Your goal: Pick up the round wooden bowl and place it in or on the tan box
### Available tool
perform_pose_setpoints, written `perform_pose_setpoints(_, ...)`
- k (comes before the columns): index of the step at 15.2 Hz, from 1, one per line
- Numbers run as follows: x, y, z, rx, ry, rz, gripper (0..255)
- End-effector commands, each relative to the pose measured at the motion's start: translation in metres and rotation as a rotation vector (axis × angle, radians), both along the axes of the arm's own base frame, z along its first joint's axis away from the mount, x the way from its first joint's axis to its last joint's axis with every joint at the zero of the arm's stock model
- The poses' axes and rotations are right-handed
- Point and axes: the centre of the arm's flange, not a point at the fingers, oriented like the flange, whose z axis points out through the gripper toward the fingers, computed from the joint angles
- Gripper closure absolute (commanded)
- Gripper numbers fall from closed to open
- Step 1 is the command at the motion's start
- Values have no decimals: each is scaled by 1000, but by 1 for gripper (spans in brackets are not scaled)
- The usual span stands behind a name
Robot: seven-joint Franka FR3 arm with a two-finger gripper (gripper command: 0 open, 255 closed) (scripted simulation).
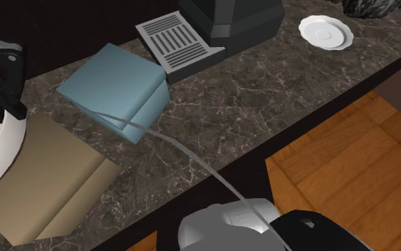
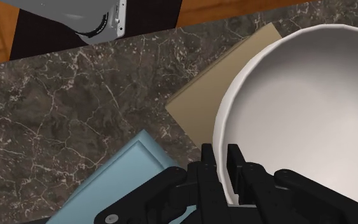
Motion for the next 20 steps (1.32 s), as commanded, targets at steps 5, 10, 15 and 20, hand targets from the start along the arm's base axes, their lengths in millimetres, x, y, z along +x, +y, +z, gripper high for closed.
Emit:
perform_pose_setpoints(5, 0, 0, -32, 1, 0, 0, 255)
perform_pose_setpoints(10, 0, 0, -58, 1, 0, 0, 255)
perform_pose_setpoints(15, 0, 0, -84, 1, 0, 0, 255)
perform_pose_setpoints(20, 0, 0, -84, 1, 0, 0, 255)
